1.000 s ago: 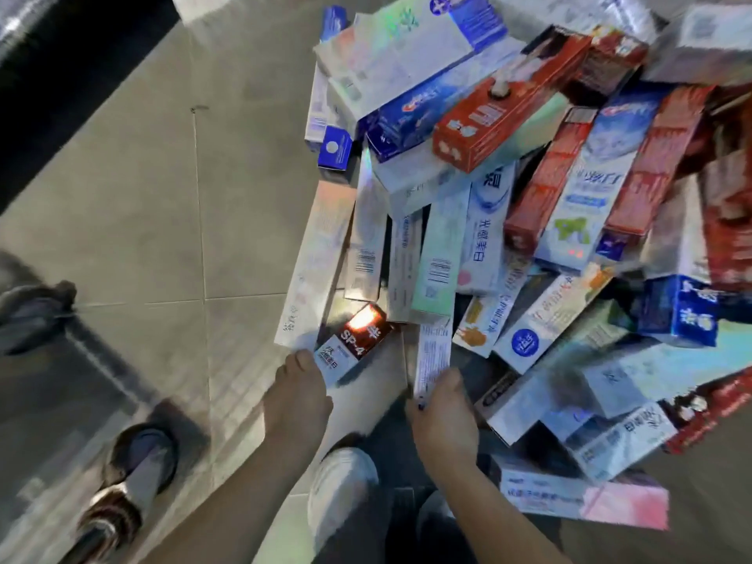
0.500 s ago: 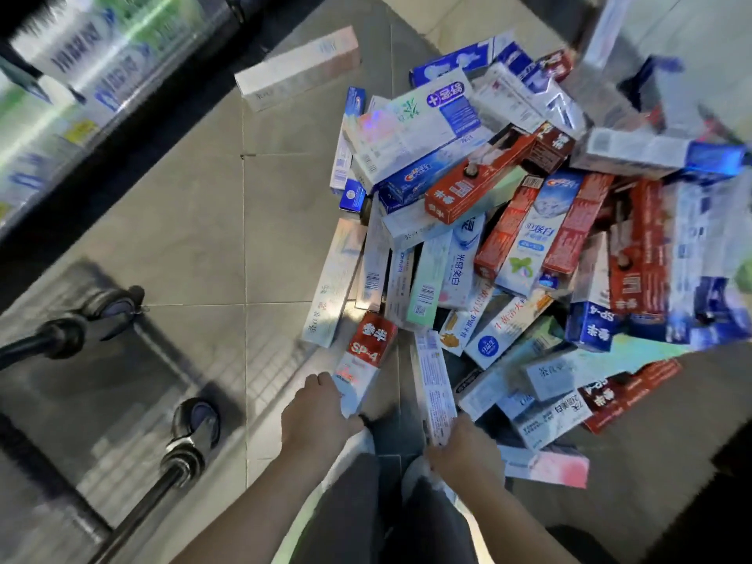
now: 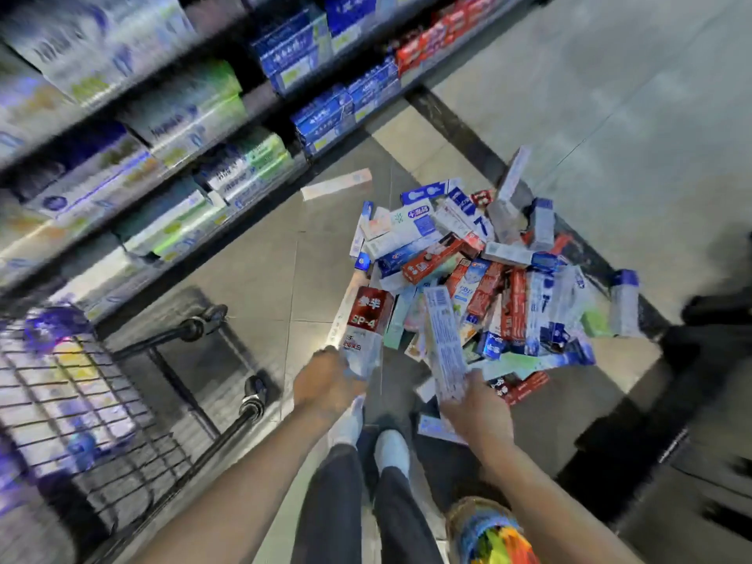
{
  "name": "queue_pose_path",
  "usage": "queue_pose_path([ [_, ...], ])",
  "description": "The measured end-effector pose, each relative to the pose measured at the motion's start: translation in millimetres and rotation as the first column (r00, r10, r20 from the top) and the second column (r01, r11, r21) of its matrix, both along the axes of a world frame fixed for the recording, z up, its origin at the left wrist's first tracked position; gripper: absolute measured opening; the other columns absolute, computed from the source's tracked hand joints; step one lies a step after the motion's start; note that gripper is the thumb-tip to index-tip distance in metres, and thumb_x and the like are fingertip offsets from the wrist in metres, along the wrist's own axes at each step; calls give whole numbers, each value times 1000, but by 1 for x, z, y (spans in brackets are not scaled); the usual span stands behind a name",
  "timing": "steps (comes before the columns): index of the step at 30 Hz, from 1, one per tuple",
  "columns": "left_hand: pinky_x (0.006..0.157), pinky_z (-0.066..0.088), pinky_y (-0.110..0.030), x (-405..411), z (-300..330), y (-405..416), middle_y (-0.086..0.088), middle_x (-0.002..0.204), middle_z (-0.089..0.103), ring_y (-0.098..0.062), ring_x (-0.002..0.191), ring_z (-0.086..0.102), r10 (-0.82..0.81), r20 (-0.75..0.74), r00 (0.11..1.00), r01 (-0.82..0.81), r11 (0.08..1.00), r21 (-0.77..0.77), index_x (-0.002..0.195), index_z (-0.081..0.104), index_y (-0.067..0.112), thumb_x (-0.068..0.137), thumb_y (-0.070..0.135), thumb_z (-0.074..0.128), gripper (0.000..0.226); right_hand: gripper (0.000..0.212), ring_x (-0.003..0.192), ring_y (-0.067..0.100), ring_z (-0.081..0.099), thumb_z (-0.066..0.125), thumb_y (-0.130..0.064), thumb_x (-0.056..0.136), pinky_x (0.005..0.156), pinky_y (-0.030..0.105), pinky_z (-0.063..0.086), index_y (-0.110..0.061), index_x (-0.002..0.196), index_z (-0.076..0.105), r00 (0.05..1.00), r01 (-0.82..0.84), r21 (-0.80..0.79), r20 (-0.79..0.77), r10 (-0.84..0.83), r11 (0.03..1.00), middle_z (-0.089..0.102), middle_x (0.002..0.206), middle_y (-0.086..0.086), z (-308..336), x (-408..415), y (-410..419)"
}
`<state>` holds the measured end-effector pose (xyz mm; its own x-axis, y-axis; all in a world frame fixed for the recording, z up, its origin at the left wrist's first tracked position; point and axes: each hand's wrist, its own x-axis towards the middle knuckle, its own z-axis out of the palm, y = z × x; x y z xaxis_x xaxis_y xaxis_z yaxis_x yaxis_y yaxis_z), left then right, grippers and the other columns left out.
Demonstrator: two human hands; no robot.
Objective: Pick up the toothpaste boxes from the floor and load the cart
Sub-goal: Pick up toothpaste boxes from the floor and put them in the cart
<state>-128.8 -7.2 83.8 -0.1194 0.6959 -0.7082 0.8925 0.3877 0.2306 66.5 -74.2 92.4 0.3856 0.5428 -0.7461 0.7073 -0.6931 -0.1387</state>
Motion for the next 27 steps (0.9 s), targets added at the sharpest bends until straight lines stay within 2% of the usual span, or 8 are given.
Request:
queue_pose_path([
  [7, 74, 42, -24, -36, 150, -22, -3, 108, 62, -22, 99, 60, 121, 128, 984, -134, 986, 97, 107, 59, 12, 73, 38, 69, 44, 44, 82, 25, 62, 67, -35, 83, 72, 38, 54, -13, 113, 44, 999, 3, 229, -52, 9, 974, 59, 94, 3, 141, -18, 12],
  [9, 65, 42, -25, -53, 182, -28, -4, 98, 65, -23, 84, 60, 132, 142, 981, -151, 980, 128, 98, 61, 14, 70, 43, 71, 42, 44, 81, 23, 61, 67, -36, 81, 72, 36, 53, -15, 114, 46, 997, -22, 284, -64, 42, 959, 62, 98, 3, 169, -29, 14],
  [11, 61, 40, -26, -71, 210, -36, -6, 98, 67, -24, 83, 63, 143, 138, 980, -165, 972, 166, 96, 62, 14, 69, 46, 71, 44, 45, 76, 20, 61, 65, -35, 83, 65, 29, 51, -14, 120, 48, 990, -98, 322, -64, 125, 942, 65, 109, 7, 190, -44, 16],
  [13, 60, 40, -26, -89, 236, -46, -8, 99, 68, -26, 89, 64, 158, 129, 979, -183, 961, 210, 98, 63, 13, 70, 45, 72, 43, 50, 82, 22, 65, 65, -37, 82, 65, 29, 51, -13, 122, 47, 974, -172, 341, -81, 212, 924, 65, 115, 8, 207, -62, 18],
  [15, 62, 42, -26, -107, 258, -55, -8, 100, 69, -26, 92, 65, 181, 118, 976, -205, 948, 245, 99, 64, 15, 71, 45, 71, 42, 57, 96, 30, 65, 68, -40, 76, 77, 39, 55, -12, 123, 48, 955, -229, 379, -91, 282, 897, 65, 117, 11, 221, -84, 21],
  [17, 64, 44, -26, -126, 280, -66, -4, 101, 69, -25, 94, 65, 220, 120, 968, -245, 932, 268, 100, 64, 19, 69, 47, 71, 43, 58, 103, 34, 62, 68, -39, 78, 83, 40, 52, -7, 122, 48, 924, -318, 398, -75, 376, 861, 64, 117, 17, 234, -109, 24],
  [22, 69, 44, -28, -180, 324, -93, -4, 106, 66, -24, 99, 63, 355, 80, 931, -358, 853, 380, 101, 61, 19, 68, 44, 70, 42, 52, 107, 35, 61, 67, -37, 81, 84, 39, 50, -5, 120, 52, 831, -469, 451, -65, 552, 760, 64, 117, 19, 280, -182, 24],
  [27, 65, 46, -26, -251, 341, -126, -2, 99, 69, -22, 93, 65, 501, 153, 852, -515, 749, 416, 90, 63, 22, 69, 42, 71, 31, 44, 106, 31, 62, 66, -37, 82, 79, 34, 50, -10, 115, 58, 717, -597, 486, -34, 697, 638, 66, 115, 14, 310, -260, 12],
])
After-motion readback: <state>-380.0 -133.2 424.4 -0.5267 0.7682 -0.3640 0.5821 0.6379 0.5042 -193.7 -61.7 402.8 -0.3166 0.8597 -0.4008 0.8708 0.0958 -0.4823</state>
